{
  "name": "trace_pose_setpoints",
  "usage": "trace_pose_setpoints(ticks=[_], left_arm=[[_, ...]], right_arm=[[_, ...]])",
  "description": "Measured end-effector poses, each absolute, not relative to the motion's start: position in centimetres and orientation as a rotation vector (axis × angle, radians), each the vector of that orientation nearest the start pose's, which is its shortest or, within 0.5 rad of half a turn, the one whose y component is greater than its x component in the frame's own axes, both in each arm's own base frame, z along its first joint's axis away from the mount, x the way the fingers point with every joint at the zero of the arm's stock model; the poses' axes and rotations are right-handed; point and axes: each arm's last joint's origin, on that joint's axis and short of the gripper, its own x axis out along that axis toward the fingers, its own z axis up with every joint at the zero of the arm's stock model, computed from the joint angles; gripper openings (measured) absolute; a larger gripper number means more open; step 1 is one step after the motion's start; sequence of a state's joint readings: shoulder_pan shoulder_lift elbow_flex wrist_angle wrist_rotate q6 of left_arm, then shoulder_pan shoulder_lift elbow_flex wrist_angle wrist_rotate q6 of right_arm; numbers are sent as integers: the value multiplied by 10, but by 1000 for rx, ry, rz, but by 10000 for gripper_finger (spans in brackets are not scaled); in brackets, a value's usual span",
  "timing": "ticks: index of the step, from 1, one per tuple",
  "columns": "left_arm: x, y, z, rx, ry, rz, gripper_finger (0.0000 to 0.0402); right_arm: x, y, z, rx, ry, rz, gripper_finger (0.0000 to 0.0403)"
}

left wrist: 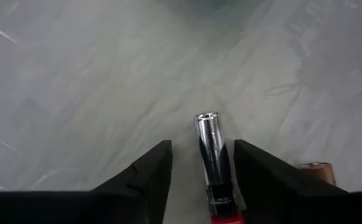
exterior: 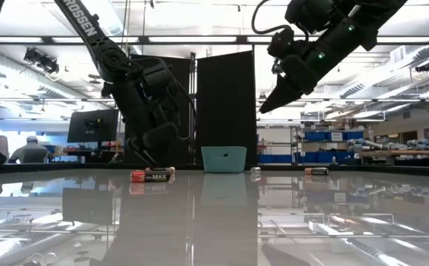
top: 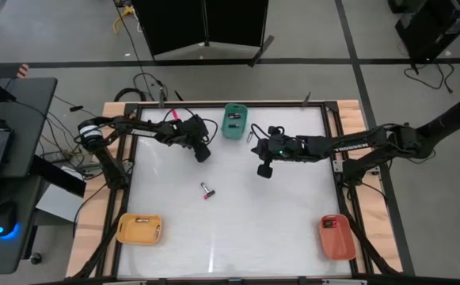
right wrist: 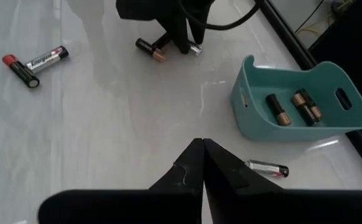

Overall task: Sort batteries
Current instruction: Put the silver battery into the yellow bin

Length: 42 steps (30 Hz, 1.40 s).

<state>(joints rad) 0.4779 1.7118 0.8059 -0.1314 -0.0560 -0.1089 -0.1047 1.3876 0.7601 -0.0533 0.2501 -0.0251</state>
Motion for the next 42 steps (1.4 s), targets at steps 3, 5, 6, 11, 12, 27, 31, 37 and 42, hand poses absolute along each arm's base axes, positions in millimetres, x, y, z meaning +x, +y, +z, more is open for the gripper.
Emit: trace_pose_setpoints(ticks=[3,5,6,11,12,27,31,37,42], left_arm=[[269,142,126,-298,1006,542,146],[269,142,126,-277,1013,537,121],[269,142,126,-263,1019,531,106],[270,143,128,-194,1048,489,49],[271,144,130,-182,1056,481,49],[297,119,224,57,1146,364,49],[282,88,252,61,1127,322,49],[254,31,289,36,1056,247,49],[233,-13,297,3,1101,208,49]], right_arm=[[278,-36,208,-75,676,-331,15],[279,-35,209,-83,673,-326,10],[279,-35,209,-92,670,-322,8],[282,-32,213,-110,622,-308,14],[283,-32,214,-115,611,-305,16],[285,-29,216,-159,583,-277,13],[291,-31,215,-135,547,-254,6],[314,-34,199,-118,586,-218,9],[335,-30,189,-113,611,-170,8]])
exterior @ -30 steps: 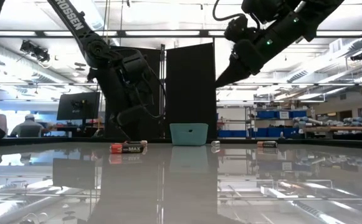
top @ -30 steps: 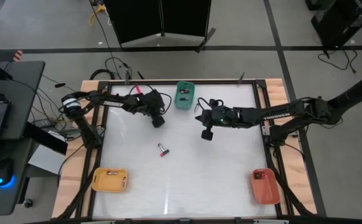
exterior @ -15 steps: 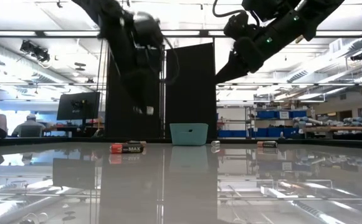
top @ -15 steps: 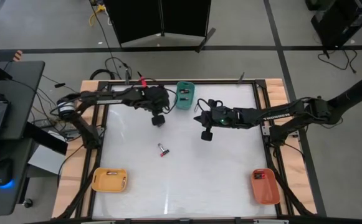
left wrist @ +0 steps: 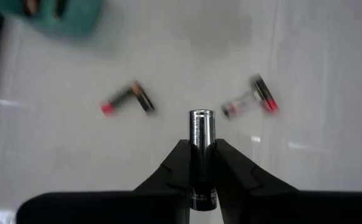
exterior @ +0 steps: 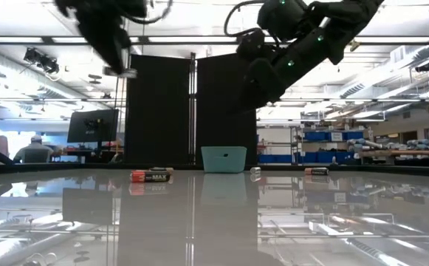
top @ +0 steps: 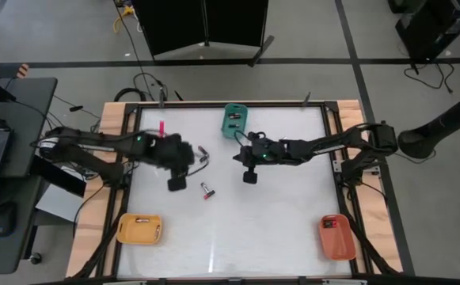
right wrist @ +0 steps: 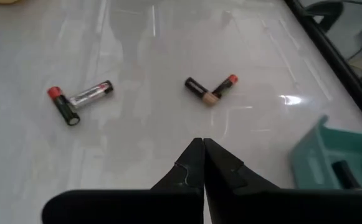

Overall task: Sort batteries
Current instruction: Put the silver battery into the yellow bin

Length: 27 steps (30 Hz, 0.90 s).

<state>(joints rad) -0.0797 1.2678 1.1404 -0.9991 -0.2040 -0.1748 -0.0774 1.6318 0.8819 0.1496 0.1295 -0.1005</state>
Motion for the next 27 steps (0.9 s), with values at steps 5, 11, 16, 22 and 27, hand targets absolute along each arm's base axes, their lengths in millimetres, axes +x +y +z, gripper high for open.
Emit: trace_pose_setpoints(ticks=[5,11,16,22,27], left_arm=[[216,-56,292,-13,1189,161,49],[194,-105,291,-95,1203,127,49],[175,-139,287,-183,1212,133,49],[151,-160,257,-249,1284,201,49],[136,-171,231,-293,1324,177,49]], right_arm=[[340,-24,189,-117,606,-152,8],[340,-20,189,-124,599,-141,8],[341,-17,189,-125,597,-122,8],[341,-17,189,-124,597,-112,9],[340,-17,189,-124,596,-112,9]])
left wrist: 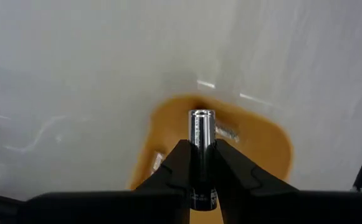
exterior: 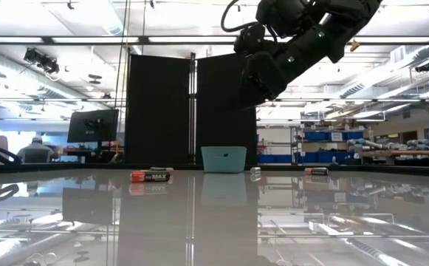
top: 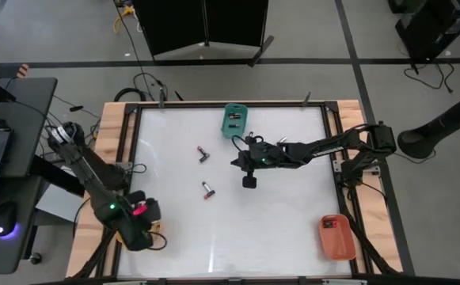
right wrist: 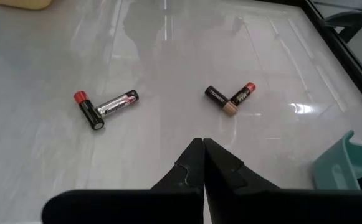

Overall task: Sort batteries
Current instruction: Put the silver battery into the yellow bin

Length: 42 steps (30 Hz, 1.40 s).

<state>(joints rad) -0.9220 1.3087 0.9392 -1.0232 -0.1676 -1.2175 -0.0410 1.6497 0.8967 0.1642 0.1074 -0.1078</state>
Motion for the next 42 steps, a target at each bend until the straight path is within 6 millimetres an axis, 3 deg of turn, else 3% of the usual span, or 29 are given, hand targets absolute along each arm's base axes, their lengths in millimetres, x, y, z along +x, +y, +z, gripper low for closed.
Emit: trace_pose_setpoints(ticks=[8,16,25,31,42], left_arm=[[114,-178,194,-351,1359,166,49],[107,-177,168,-421,1365,133,49],[106,-177,166,-428,1403,115,49],[106,-178,166,-440,1421,118,77],[107,-180,173,-441,1430,110,85]], right_arm=[[340,-17,189,-124,597,-112,9],[340,-17,189,-124,597,-112,9],[340,-17,189,-124,597,-112,9],[340,-17,189,-125,597,-112,9],[340,-17,189,-125,597,-112,9]])
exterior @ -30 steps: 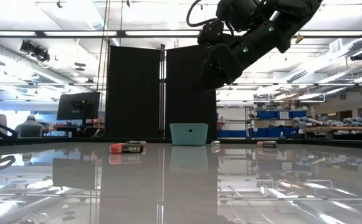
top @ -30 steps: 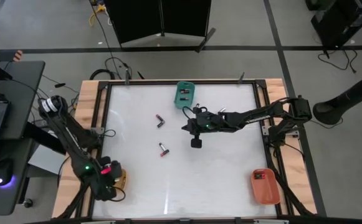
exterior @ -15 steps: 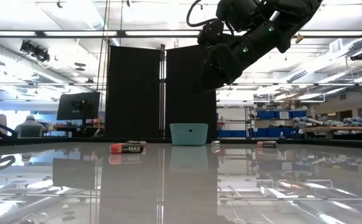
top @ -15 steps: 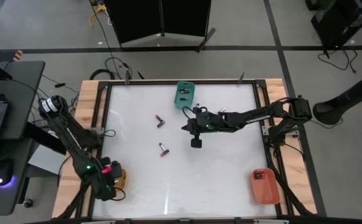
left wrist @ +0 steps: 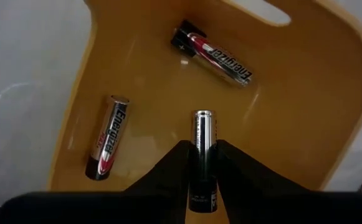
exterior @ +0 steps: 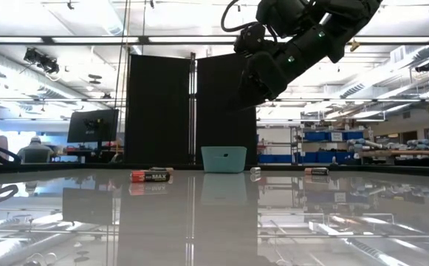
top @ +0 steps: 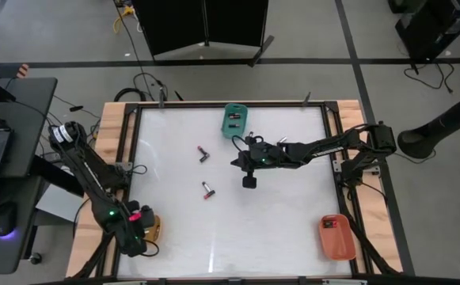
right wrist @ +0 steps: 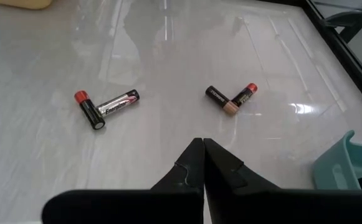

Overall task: Sort batteries
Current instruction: Put the silver battery into the yellow bin

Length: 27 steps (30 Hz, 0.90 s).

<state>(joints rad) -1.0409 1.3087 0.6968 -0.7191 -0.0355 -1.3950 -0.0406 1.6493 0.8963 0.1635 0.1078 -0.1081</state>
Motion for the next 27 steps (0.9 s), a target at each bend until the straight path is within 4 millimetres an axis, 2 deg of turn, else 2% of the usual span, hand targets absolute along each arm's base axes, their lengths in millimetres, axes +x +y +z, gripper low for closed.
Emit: trace_pose_setpoints(ticks=[16,20,24,27], left_arm=[[106,-180,186,-402,1479,145,87],[104,-176,179,-396,1471,174,79],[101,-171,169,-390,1478,207,49],[102,-170,163,-408,1470,196,48]], right_arm=[[340,-17,189,-132,598,-110,9],[340,-17,189,-132,599,-110,9],[340,-17,189,-141,600,-107,9],[340,-17,189,-143,602,-106,9]])
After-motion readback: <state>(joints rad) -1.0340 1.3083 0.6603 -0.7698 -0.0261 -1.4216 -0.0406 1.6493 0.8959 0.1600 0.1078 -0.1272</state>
